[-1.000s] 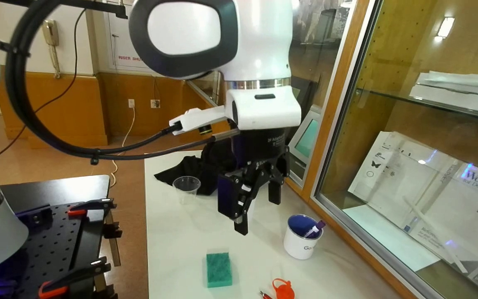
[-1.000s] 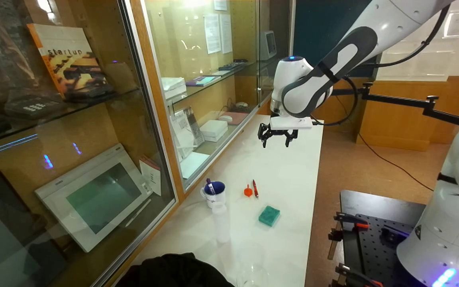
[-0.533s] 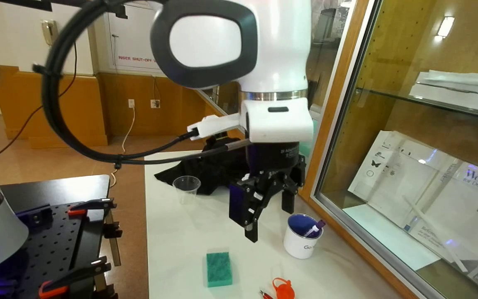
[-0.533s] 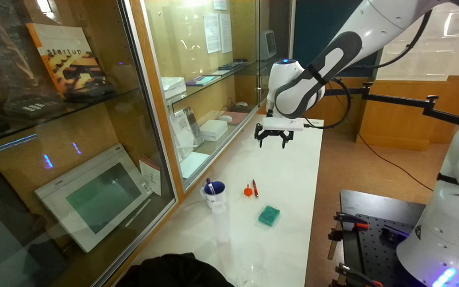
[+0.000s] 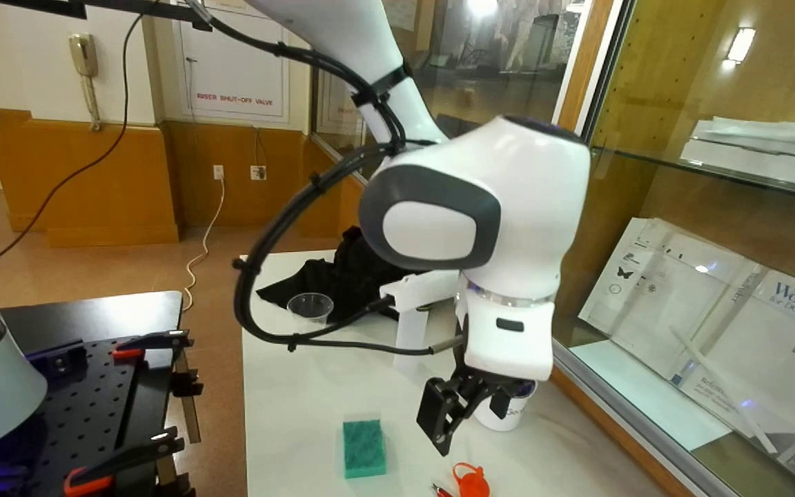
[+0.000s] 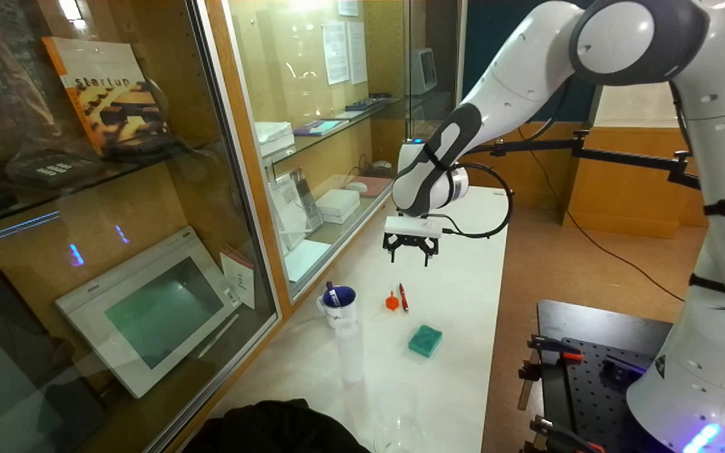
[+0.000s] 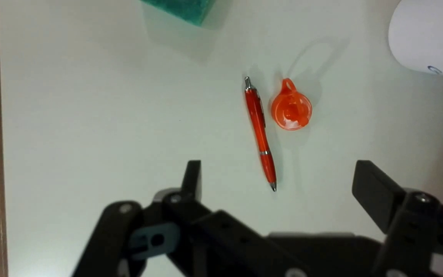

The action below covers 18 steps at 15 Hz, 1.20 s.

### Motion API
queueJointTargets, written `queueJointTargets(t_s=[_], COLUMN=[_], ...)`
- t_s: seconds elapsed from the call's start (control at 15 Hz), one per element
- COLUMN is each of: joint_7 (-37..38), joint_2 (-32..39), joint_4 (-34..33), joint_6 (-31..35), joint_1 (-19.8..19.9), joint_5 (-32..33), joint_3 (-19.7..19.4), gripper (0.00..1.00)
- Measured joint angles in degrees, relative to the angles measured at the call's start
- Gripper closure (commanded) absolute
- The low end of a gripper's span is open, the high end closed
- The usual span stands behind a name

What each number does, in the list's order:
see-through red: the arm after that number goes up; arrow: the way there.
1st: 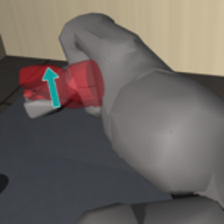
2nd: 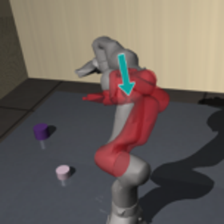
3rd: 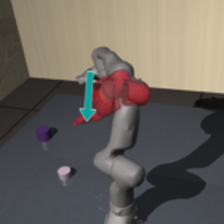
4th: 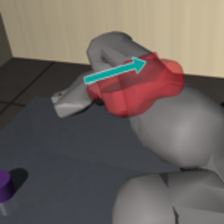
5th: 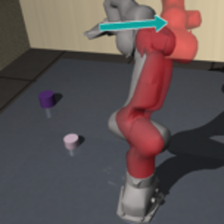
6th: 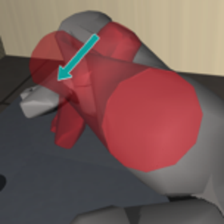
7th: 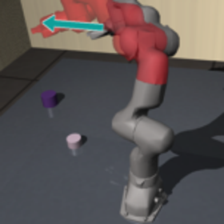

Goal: Move the pen closer to you

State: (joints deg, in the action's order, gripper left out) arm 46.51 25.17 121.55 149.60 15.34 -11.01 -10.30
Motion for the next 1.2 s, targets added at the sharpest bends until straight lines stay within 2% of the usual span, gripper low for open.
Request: queueJointTargets(t_s=[0.67,1.2], joint_7=[-0.2,-7.1], joint_2=[18.4,23.1], joint_4=[-13.3,-19.1], joint_6=[1.9,1.9], joint_1=[-0.8,3.2], joint_5=[-0.7,-9.9], joint_3=[-3.6,0.9], gripper=[0.00,0.00])
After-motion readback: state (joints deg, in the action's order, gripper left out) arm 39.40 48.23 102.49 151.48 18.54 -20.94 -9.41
